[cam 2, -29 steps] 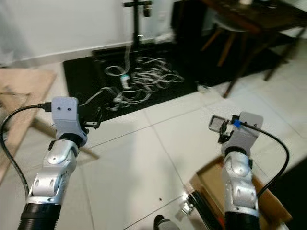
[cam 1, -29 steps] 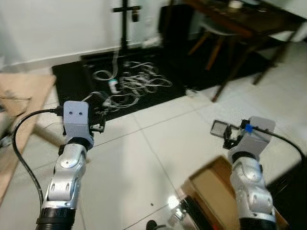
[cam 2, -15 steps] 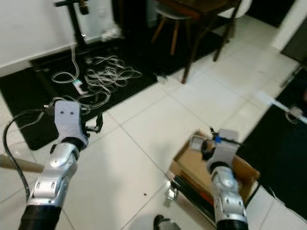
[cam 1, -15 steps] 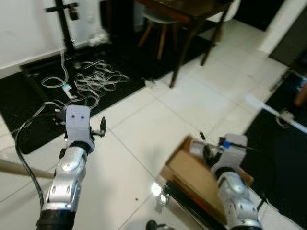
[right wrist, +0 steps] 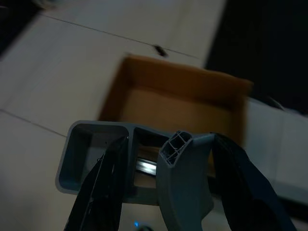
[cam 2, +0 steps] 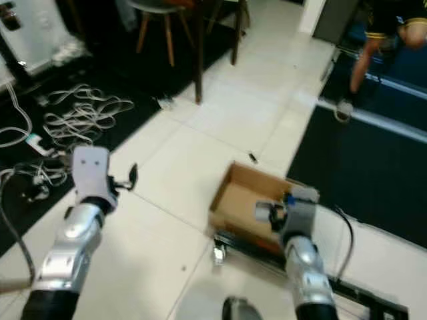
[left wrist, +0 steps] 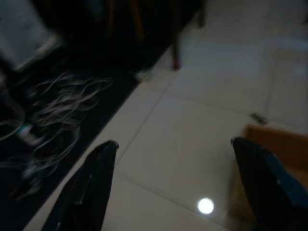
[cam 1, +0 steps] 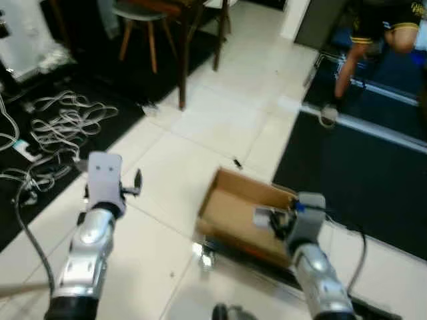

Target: Picking trash to rubbish bin

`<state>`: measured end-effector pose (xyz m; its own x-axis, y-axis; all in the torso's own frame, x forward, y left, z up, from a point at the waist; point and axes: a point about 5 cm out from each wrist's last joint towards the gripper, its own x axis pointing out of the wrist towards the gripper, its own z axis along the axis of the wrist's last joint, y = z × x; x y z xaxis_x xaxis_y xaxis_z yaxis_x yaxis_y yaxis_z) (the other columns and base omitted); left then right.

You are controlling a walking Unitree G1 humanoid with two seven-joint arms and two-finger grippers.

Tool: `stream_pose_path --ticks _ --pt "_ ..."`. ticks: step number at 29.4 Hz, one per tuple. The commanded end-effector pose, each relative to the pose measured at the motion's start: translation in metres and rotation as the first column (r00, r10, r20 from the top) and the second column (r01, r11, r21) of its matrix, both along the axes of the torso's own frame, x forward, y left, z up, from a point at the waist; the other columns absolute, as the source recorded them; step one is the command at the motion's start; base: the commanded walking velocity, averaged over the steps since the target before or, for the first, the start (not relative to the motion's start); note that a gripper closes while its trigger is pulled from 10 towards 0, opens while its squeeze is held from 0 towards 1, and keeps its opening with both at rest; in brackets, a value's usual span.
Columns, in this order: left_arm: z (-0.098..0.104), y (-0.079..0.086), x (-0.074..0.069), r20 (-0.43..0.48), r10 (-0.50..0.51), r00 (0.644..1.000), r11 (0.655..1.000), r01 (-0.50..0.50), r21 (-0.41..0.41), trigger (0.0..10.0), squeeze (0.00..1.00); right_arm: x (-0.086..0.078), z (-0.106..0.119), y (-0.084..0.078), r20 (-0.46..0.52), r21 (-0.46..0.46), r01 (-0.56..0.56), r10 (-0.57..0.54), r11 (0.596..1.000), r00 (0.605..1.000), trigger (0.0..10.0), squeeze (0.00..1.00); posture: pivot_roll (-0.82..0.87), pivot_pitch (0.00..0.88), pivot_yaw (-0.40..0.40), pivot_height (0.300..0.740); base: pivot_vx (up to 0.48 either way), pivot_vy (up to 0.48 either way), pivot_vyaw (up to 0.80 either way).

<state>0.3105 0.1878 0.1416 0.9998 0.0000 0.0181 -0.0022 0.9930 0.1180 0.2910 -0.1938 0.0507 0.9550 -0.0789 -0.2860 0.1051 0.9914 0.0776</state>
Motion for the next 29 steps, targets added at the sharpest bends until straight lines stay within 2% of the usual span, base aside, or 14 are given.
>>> stream_pose_path --ticks 1,15,17,19,29 --pt "-0.006 0.005 -0.003 -0.02 0.016 1.0 1.0 -0.015 0.017 10.0 0.0 -0.002 -0.001 -0.001 0.009 0.002 0.01 -0.01 1.0 1.0 10.0 0.0 0.02 0.205 -0.028 0.74 0.0 0.0 -0.8" --pt "-0.006 0.001 -0.001 -0.019 0.003 1.0 1.0 -0.003 0.011 10.0 0.0 -0.001 0.0 0.001 0.02 0.004 0.01 -0.01 1.0 1.0 10.0 0.0 0.02 0.199 -0.026 0.74 0.0 0.0 -0.8" --pt "-0.006 -0.001 0.0 -0.021 -0.002 1.0 1.0 0.002 0.002 10.0 0.0 0.001 0.002 0.002 0.044 0.018 0.007 -0.007 1.0 0.999 10.0 0.0 0.02 0.206 -0.027 0.74 0.0 0.0 -0.8" --pt "-0.009 -0.003 0.001 -0.043 -0.007 0.999 1.0 0.006 -0.007 10.0 0.0 0.001 0.004 0.004 0.056 0.0 -0.016 0.016 1.0 0.998 10.0 0.0 0.02 0.196 -0.025 0.74 0.0 0.0 0.0" --pt "-0.009 -0.004 0.001 -0.034 -0.002 0.999 1.0 0.002 -0.014 10.0 0.0 0.008 0.012 0.007 0.104 0.015 -0.057 0.056 0.998 0.993 10.0 0.0 0.02 0.194 -0.027 0.74 0.0 0.0 0.0"
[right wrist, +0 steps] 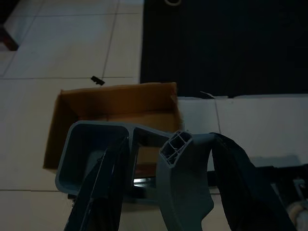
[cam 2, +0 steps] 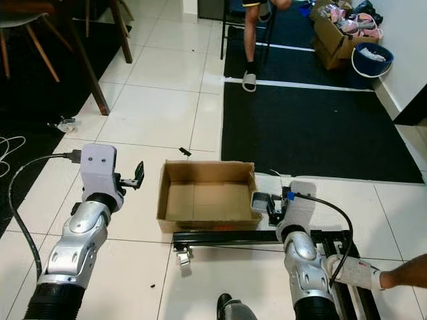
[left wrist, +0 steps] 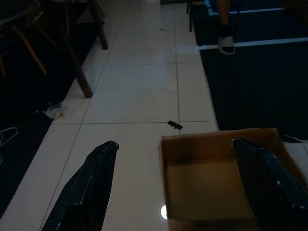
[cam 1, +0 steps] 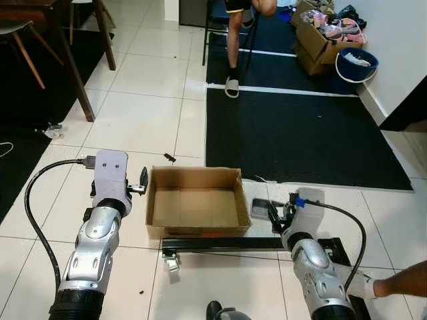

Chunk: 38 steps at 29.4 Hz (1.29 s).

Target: Picking trash to rubbish bin

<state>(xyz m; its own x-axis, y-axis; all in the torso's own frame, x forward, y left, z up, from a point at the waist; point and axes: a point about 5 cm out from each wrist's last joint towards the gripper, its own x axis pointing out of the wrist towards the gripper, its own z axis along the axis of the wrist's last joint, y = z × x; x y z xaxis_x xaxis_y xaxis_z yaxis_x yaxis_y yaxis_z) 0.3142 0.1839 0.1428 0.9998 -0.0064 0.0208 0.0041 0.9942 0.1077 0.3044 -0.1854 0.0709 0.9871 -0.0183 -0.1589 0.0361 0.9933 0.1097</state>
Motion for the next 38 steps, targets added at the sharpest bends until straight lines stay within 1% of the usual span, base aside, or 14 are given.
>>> stream_pose_path --ticks 1,5,10,15,19,28,32,38 --pt "-0.0105 -0.0008 -0.003 -0.039 0.002 0.999 1.0 -0.002 -0.001 10.0 0.0 -0.0048 -0.0083 -0.001 -0.026 -0.007 -0.002 0.002 1.0 1.0 10.0 0.0 0.03 0.208 -0.029 0.74 0.0 0.0 0.0" --pt "-0.0101 -0.002 -0.0029 -0.037 0.0 0.999 1.0 0.0 0.001 10.0 0.0 -0.0057 -0.0091 0.001 -0.025 -0.003 -0.001 0.001 1.0 1.0 10.0 0.0 0.03 0.201 -0.028 0.74 0.0 0.0 0.0" --pt "-0.007 -0.0059 -0.0011 -0.025 -0.016 1.0 1.0 0.016 -0.023 10.0 0.0 -0.0077 -0.0109 0.003 -0.025 -0.002 -0.011 0.011 1.0 1.0 10.0 0.0 0.03 0.201 -0.029 0.74 0.0 0.0 0.0" --pt "-0.007 -0.0088 -0.0016 -0.025 -0.03 0.999 0.999 0.029 -0.036 10.0 0.0 -0.0085 -0.0123 -0.0006 -0.028 -0.009 -0.008 0.008 1.0 1.0 10.0 0.0 0.03 0.199 -0.029 0.74 0.0 0.0 0.0" --pt "-0.007 -0.0094 -0.0022 -0.025 -0.037 0.999 0.998 0.035 -0.044 10.0 0.0 -0.0078 -0.0112 -0.0014 -0.025 -0.012 -0.005 0.004 1.0 1.0 10.0 0.0 0.03 0.2 -0.029 0.74 0.0 0.0 0.0" --pt "-0.0061 -0.0089 -0.0017 -0.023 -0.036 0.999 0.998 0.035 -0.049 10.0 0.0 -0.0085 -0.0114 -0.001 -0.025 -0.016 -0.008 0.007 1.0 1.0 10.0 0.0 0.03 0.199 -0.03 0.74 0.242 0.0 0.0" --pt "-0.0079 -0.0075 -0.0025 -0.028 -0.028 0.999 0.999 0.027 -0.039 10.0 0.0 -0.009 -0.0124 -0.0002 -0.029 -0.017 -0.01 0.009 1.0 1.0 10.0 0.0 0.03 0.199 -0.03 0.74 0.0 0.0 0.0" --pt "-0.008 -0.0093 -0.0032 -0.023 -0.031 0.999 0.998 0.03 -0.05 10.0 0.0 -0.01 -0.0126 -0.0016 -0.031 -0.02 -0.009 0.008 1.0 0.999 10.0 0.0 0.02 0.197 -0.031 0.74 0.0 0.0 0.0"
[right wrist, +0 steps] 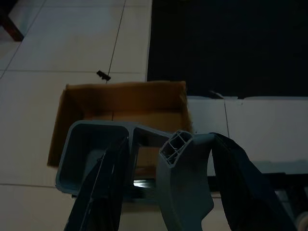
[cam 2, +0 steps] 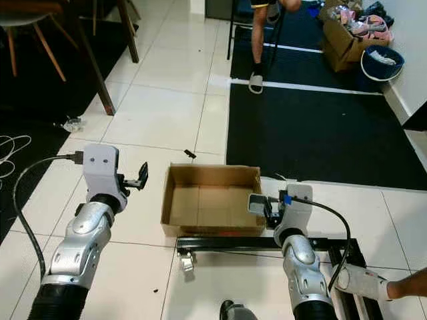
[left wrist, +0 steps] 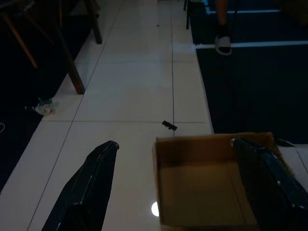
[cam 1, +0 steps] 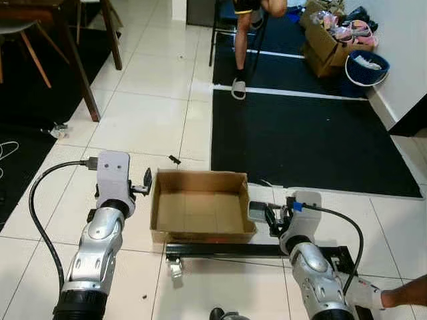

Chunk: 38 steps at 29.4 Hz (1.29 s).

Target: Picking trash to rubbish bin

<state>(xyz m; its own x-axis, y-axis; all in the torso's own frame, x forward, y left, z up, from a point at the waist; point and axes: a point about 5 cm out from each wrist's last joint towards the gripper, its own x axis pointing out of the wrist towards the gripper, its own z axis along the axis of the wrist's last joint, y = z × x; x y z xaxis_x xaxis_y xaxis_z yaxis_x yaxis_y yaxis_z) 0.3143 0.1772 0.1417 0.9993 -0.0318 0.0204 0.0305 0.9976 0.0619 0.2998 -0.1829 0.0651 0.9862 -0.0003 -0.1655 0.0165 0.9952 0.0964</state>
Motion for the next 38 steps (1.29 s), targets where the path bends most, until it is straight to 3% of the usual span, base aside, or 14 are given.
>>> stream_pose_path --ticks 1,38 --pt "-0.0069 -0.003 -0.0033 -0.023 -0.006 1.0 1.0 0.006 -0.006 10.0 0.0 -0.0056 -0.0068 -0.0042 -0.024 -0.008 0.012 -0.012 1.0 1.0 10.0 0.0 0.02 0.197 -0.031 0.74 0.0 0.0 0.0" --pt "-0.0058 -0.003 -0.002 -0.032 -0.022 0.999 1.0 0.022 -0.018 10.0 0.0 -0.0033 -0.0053 -0.0031 -0.017 -0.01 0.007 -0.007 1.0 1.0 10.0 0.0 0.02 0.181 -0.03 0.74 0.0 0.0 0.0"
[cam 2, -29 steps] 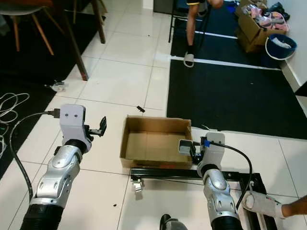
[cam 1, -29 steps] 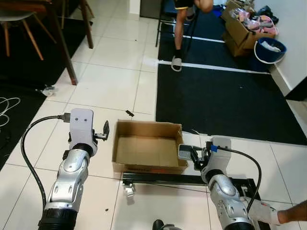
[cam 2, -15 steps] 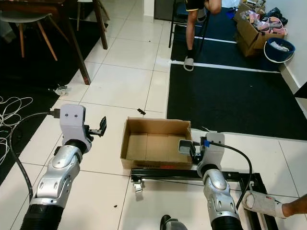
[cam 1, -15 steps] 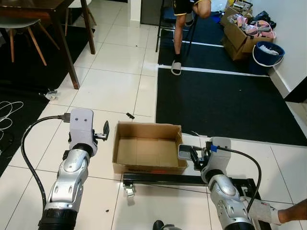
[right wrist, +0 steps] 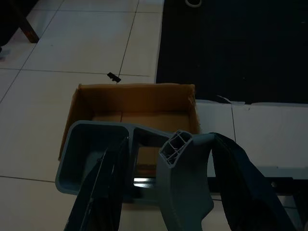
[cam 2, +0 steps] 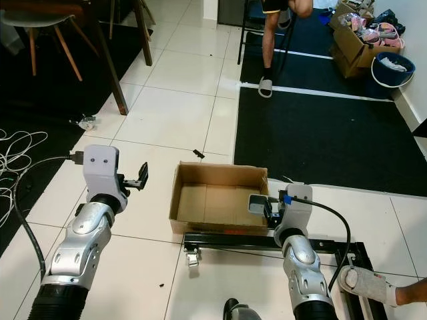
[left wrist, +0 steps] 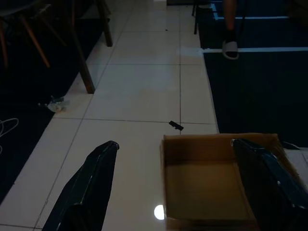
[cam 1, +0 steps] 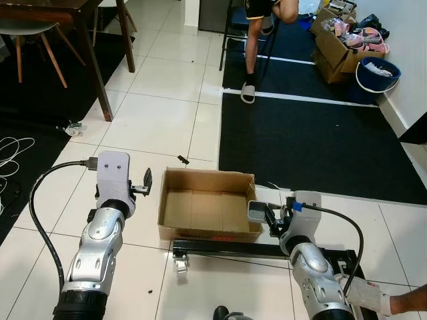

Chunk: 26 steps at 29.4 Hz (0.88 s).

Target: Picking trash to rubbish bin

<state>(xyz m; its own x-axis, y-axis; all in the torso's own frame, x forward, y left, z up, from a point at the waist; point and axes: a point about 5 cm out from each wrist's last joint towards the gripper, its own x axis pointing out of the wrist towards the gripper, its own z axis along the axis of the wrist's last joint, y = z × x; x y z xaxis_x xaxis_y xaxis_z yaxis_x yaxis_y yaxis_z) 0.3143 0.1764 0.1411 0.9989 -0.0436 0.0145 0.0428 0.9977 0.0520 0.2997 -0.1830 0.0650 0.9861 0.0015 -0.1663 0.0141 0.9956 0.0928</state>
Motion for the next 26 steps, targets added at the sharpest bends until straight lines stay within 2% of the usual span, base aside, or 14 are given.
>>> stream_pose_path --ticks 1,7,26 --pt "-0.0052 -0.0023 -0.002 -0.027 -0.011 1.0 1.0 0.011 -0.011 10.0 0.0 -0.0032 -0.0052 -0.003 -0.017 -0.007 0.01 -0.01 1.0 1.0 10.0 0.0 0.02 0.181 -0.03 0.74 0.0 0.0 0.0" --pt "-0.0055 -0.0026 -0.0021 -0.03 -0.015 0.999 1.0 0.014 -0.016 10.0 0.0 -0.0035 -0.0054 -0.003 -0.018 -0.006 0.011 -0.011 1.0 1.0 10.0 0.0 0.02 0.181 -0.03 0.74 0.041 0.0 0.0" --pt "-0.0057 -0.0042 -0.0024 -0.038 -0.023 0.999 0.999 0.022 -0.033 10.0 0.0 -0.0037 -0.0052 -0.0042 -0.017 -0.008 0.013 -0.013 1.0 1.0 10.0 0.0 0.01 0.186 -0.032 0.74 0.333 0.0 0.0"
